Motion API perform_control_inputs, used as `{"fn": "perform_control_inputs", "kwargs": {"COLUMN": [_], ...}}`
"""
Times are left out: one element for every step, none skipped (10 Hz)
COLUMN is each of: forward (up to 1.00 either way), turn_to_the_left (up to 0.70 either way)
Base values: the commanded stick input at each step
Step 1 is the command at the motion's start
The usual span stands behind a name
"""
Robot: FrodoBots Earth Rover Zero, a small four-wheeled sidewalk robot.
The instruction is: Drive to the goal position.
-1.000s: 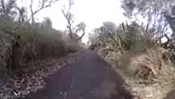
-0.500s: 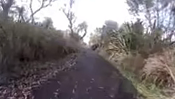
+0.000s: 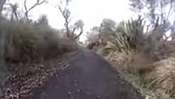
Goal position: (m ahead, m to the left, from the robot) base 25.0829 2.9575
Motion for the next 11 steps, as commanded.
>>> {"fn": "perform_control_inputs", "kwargs": {"forward": [0.85, 0.85, 0.85, 0.85, 0.85, 0.85, 0.85, 0.85, 0.85, 0.85, 0.85], "turn_to_the_left": [0.0, 0.0, 0.0, 0.0, 0.0, 0.0, 0.0, 0.0, 0.0, 0.0, -0.1]}}
